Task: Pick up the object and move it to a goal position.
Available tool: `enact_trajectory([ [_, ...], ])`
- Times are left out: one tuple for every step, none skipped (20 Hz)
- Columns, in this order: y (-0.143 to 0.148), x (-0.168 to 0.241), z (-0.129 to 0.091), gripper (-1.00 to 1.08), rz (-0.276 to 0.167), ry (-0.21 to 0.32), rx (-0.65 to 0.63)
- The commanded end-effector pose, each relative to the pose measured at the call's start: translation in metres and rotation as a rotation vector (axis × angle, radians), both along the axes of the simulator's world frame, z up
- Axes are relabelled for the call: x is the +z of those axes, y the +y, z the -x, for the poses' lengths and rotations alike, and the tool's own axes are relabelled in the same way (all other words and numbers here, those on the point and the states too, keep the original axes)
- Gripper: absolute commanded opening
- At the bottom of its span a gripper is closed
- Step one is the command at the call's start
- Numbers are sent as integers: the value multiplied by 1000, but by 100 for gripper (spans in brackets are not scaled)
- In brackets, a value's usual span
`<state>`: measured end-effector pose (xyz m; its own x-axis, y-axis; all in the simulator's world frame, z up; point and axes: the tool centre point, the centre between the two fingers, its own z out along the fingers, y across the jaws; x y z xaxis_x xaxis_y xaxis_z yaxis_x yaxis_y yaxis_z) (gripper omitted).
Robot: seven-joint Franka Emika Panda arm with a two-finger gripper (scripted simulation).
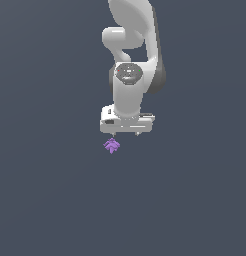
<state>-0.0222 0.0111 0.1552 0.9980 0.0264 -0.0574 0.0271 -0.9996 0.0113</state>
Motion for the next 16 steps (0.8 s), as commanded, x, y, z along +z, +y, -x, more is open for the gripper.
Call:
enact_trajectory([
  [0, 0, 0, 100, 0, 0, 0],
  [0, 0, 0, 100, 0, 0, -1],
  [-2, 1, 0, 100, -1, -1, -2],
  [-4, 1, 0, 100, -3, -2, -5],
  [-7, 2, -1, 100, -5, -4, -9],
  [-11, 4, -1, 100, -8, -7, -15],
  [-15, 5, -2, 100, -10, -9, -20],
  [-18, 7, -2, 100, -13, -11, -26],
  [-20, 8, -2, 100, -14, -13, -31],
  [-22, 9, -2, 100, -16, -14, -36],
  [-23, 9, -2, 100, -16, -14, -39],
  [-23, 9, -2, 100, -16, -14, -40],
  [-22, 9, -2, 100, -16, -14, -39],
  [-22, 9, -2, 100, -16, -14, -37],
  [-22, 8, -2, 100, -16, -14, -34],
  [-22, 8, -2, 100, -16, -14, -30],
])
